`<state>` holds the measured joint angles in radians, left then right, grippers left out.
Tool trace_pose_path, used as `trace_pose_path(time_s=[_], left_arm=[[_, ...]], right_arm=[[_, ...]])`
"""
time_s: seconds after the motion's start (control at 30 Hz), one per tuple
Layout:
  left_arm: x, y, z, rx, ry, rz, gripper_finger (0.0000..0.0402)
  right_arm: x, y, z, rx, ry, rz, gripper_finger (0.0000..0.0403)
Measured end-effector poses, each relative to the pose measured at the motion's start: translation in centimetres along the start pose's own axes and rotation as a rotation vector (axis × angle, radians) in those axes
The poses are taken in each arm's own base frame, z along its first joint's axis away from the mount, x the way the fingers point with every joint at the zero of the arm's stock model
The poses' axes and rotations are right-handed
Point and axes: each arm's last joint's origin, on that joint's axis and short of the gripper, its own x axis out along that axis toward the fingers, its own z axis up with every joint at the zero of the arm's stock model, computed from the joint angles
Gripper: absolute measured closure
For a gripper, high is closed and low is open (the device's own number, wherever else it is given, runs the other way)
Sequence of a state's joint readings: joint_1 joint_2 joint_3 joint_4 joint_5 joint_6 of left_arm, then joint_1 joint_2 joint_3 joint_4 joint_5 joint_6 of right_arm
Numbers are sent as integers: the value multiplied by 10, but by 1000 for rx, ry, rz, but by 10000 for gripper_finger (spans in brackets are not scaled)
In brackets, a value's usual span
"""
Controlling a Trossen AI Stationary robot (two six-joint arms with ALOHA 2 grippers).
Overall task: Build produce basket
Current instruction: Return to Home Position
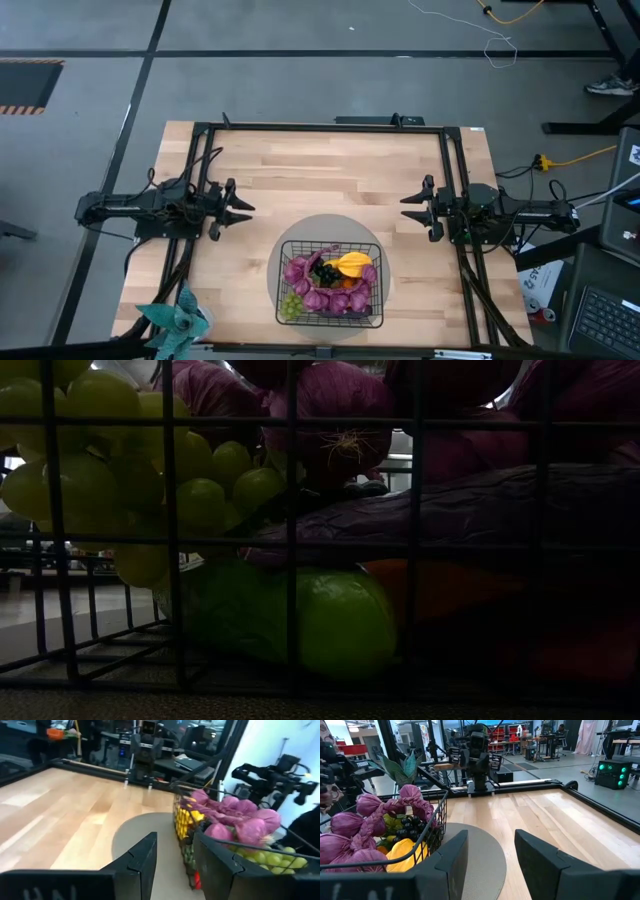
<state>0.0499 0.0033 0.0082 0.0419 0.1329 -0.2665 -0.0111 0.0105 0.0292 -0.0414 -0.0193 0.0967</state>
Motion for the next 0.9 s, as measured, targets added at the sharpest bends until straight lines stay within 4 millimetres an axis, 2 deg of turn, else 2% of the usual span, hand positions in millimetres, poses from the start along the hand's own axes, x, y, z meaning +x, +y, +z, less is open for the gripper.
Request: trace_pose_path(time_s=[0.17,0.9], left_arm=[[0,1,0,57,4,15,280],[0,0,1,61,-15,16,280]], right_arm=[[0,0,0,0,0,0,238],[0,0,0,0,0,-1,238]])
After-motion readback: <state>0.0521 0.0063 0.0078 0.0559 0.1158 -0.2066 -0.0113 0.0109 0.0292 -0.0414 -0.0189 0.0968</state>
